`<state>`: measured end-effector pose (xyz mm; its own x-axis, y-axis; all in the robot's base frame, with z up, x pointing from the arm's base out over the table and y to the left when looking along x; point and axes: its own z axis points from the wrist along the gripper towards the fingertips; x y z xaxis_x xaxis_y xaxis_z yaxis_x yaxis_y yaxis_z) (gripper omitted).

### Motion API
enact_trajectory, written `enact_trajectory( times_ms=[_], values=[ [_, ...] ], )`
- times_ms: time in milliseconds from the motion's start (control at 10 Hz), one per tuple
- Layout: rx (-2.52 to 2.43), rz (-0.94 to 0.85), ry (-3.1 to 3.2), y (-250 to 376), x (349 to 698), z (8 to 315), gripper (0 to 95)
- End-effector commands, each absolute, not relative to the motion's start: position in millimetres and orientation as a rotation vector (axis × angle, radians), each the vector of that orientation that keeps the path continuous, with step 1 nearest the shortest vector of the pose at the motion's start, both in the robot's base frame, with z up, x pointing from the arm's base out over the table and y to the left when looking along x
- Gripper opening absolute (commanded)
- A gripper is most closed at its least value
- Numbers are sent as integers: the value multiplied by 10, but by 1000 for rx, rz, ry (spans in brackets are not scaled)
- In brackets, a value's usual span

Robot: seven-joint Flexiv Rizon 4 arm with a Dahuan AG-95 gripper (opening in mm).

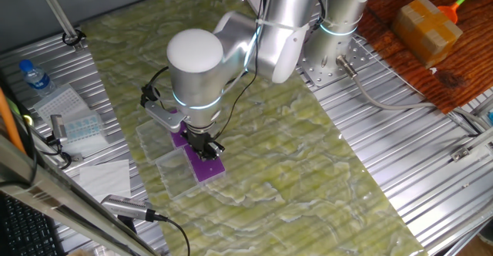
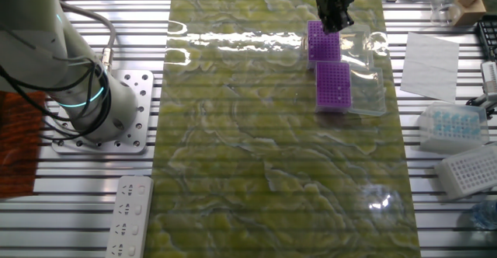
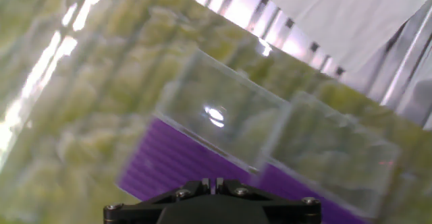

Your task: Transfer all small pipette tips from one holder to another

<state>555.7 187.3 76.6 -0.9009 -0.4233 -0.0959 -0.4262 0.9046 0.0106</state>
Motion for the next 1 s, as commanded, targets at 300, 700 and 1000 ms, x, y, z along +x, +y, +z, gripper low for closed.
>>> enact_trajectory(
  times_ms=[300,700,1000],
  values=[
    [-665,46,2968,1875,5561,717,0],
    [-669,44,2963,1872,5561,707,0],
    [-679,42,2948,1870,5559,652,0]
  ],
)
